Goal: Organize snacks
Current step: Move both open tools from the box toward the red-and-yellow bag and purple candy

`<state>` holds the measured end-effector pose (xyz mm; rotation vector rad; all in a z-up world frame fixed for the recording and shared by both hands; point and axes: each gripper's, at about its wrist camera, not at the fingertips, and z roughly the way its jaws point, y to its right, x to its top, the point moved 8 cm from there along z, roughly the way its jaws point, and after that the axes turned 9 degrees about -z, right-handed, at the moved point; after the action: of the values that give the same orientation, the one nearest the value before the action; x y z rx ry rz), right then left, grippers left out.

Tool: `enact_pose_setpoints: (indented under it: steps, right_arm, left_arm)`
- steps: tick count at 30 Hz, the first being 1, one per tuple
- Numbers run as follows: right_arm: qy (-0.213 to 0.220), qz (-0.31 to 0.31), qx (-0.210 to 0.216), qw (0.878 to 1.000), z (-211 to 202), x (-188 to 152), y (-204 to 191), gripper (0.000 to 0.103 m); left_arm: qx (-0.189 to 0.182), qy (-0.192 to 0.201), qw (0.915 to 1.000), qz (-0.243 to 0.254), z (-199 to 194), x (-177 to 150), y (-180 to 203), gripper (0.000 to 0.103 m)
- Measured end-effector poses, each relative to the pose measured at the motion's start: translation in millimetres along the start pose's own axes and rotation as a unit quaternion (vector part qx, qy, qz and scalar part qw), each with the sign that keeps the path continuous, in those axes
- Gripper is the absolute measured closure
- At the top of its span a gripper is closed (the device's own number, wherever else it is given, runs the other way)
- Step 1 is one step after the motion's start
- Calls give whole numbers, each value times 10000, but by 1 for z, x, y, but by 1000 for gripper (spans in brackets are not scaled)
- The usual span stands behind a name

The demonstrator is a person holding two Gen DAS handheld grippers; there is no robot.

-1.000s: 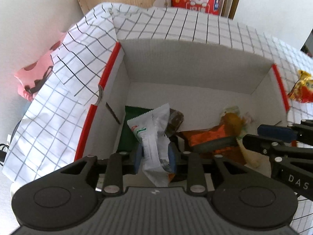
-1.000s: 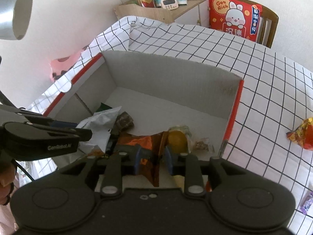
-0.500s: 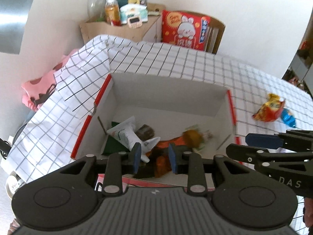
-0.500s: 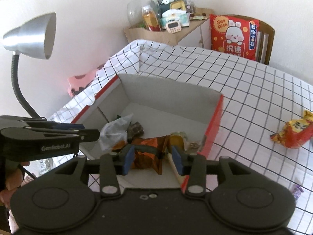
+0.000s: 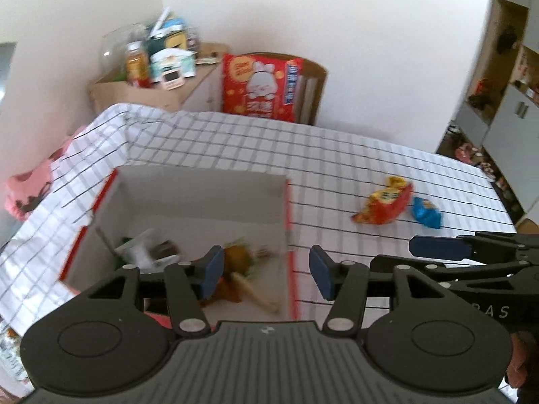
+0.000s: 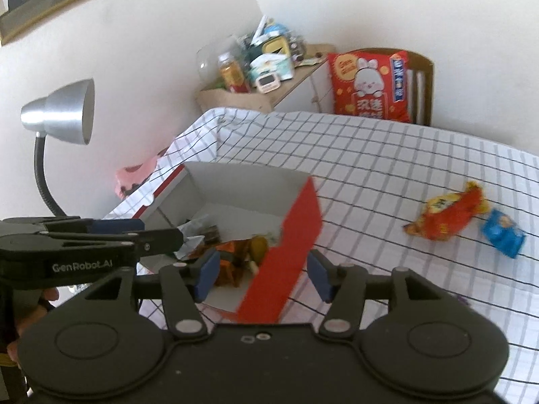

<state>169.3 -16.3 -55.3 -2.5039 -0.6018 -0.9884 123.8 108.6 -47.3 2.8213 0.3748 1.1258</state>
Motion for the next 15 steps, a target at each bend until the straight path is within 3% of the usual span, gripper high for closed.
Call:
enact_pose_setpoints:
  steps: [5,15]
  right_arm:
    - [75,95,-318,9994,-27,-15,39,35]
    - [88,482,-878,9949,-66,-46,118,21]
  left_arm:
    - [-190,62,9997,152,6,-5,43,39]
    - [-589,-24,9971,473,34,-17,123,31]
